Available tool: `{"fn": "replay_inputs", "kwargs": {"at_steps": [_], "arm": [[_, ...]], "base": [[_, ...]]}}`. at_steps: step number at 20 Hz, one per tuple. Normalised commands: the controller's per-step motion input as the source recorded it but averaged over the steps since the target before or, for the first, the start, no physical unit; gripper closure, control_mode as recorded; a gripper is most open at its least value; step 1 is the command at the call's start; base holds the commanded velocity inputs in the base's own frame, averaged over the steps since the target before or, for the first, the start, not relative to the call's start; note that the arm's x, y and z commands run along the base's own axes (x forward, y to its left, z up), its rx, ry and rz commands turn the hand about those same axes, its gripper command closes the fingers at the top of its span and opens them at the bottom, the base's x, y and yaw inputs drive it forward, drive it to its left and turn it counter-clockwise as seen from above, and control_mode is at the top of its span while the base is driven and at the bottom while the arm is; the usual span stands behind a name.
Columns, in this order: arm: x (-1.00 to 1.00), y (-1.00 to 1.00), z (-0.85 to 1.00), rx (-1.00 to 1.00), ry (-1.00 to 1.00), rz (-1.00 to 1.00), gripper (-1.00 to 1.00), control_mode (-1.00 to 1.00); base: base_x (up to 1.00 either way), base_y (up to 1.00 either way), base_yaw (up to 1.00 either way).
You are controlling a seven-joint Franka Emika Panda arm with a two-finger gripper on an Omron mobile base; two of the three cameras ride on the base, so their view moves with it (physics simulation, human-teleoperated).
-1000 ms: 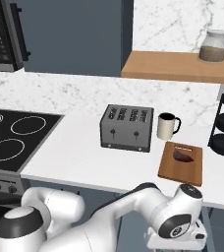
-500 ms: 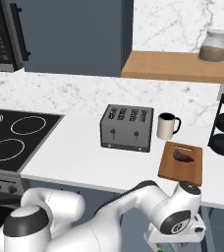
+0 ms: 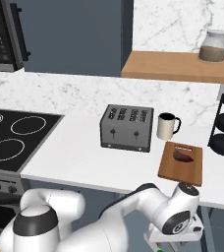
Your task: Place the appropriate cutting tool for cutting the potato skin on the cutting board.
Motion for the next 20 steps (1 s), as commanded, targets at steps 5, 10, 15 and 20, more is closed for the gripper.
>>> {"fn": "replay_inputs", "kwargs": {"at_steps": [5, 10, 15, 20], "arm": [[0.07, -0.07, -0.28, 0.0, 0.0, 0.01, -1.0, -1.0], [0.08, -0.03, -0.21, 0.0, 0.0, 0.01, -1.0, -1.0], [0.2, 0.0, -0.16, 0.0, 0.0, 0.0, -1.0, -1.0], [0.19, 0.0, -0.14, 0.0, 0.0, 0.0, -1.0, -1.0]], "base": [[0.0, 0.0, 0.0], [0.0, 0.0, 0.0], [0.0, 0.0, 0.0], [0.0, 0.0, 0.0]]}}
